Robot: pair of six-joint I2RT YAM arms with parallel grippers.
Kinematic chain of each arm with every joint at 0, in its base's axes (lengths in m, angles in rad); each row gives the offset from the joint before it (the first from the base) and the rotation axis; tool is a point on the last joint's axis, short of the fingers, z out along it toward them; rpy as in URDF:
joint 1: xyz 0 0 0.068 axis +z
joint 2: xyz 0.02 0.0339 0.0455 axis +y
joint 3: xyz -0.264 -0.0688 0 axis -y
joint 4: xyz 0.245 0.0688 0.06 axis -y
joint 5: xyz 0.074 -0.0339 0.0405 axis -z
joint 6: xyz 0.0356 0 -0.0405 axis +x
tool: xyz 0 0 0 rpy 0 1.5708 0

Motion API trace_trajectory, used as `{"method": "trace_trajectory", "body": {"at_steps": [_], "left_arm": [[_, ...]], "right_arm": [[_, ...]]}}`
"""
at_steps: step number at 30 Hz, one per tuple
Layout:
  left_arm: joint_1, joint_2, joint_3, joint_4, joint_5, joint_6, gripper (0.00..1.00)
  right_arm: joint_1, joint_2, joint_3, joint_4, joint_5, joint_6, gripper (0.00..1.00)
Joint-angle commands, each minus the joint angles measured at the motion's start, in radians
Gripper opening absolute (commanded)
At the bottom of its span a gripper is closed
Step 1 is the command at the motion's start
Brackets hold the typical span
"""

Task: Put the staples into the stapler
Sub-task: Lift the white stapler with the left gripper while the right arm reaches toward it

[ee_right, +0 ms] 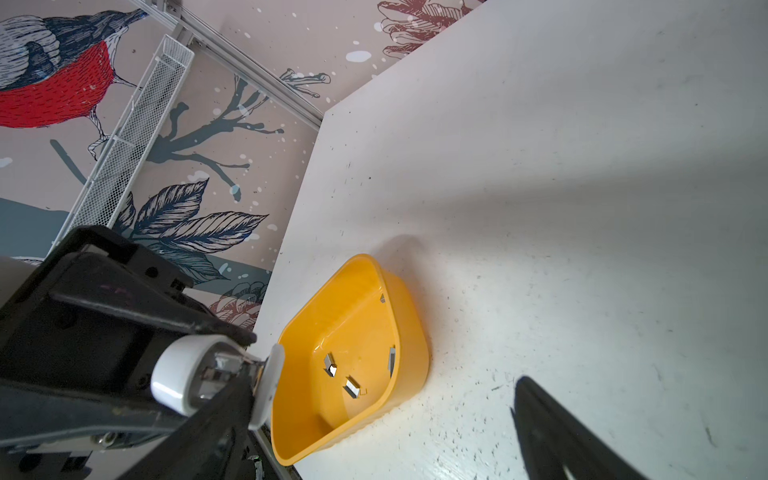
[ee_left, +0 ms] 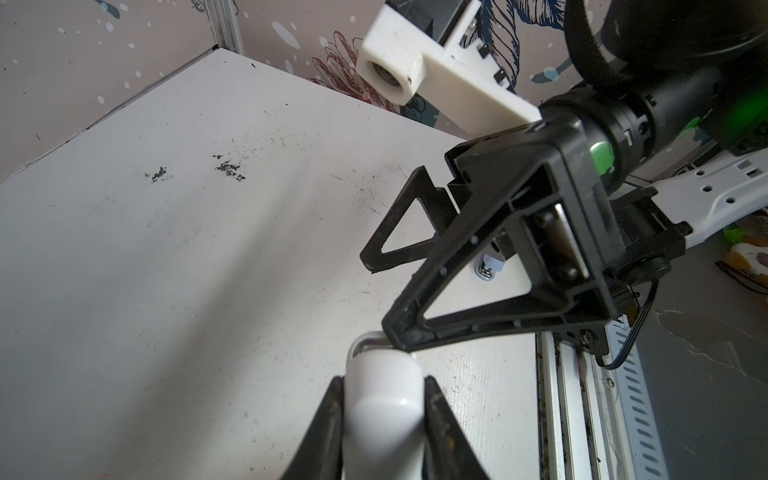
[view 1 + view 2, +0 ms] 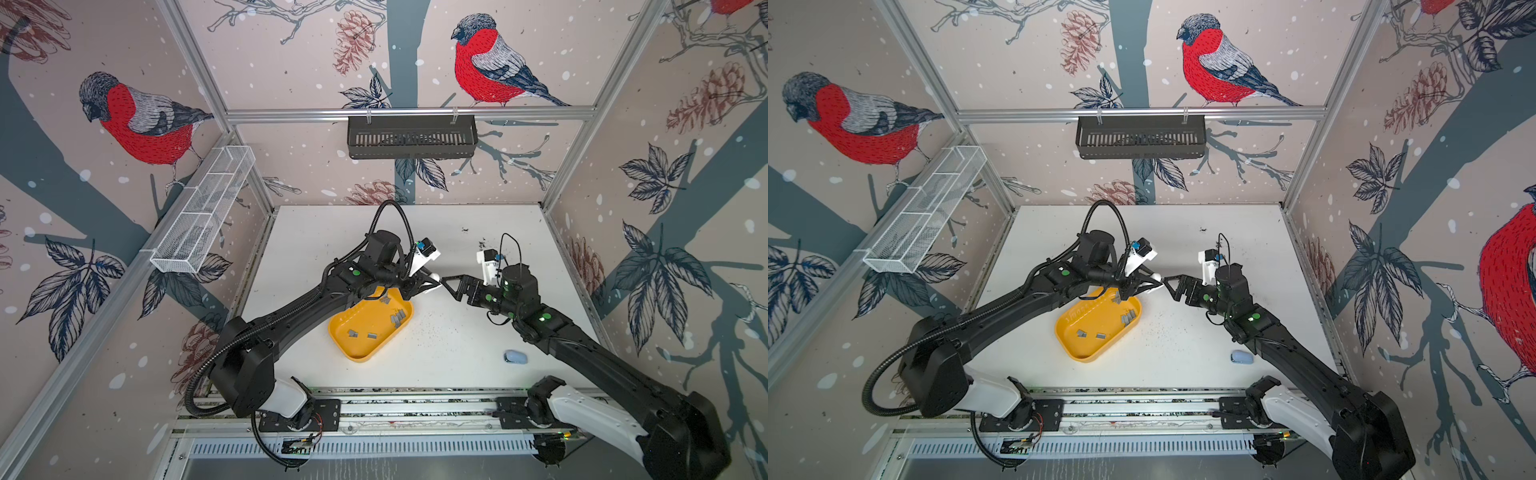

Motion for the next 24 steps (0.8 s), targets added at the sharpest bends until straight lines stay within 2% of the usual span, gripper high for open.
{"method": "trace_trajectory", "body": {"at_steps": [1,24], "left_arm": [[0.0,-0.002,0.007,0.032,0.042,0.016,0.24],[0.0,-0.017,-0.011,0.082,0.08,-0.02,0.2]], "right_arm": [[0.005,0.005,0.001,0.001,0.022,-0.006,0.97],[0.031,-0.003,-0.042,-0.033,0.06,-0.014,0.97]]}}
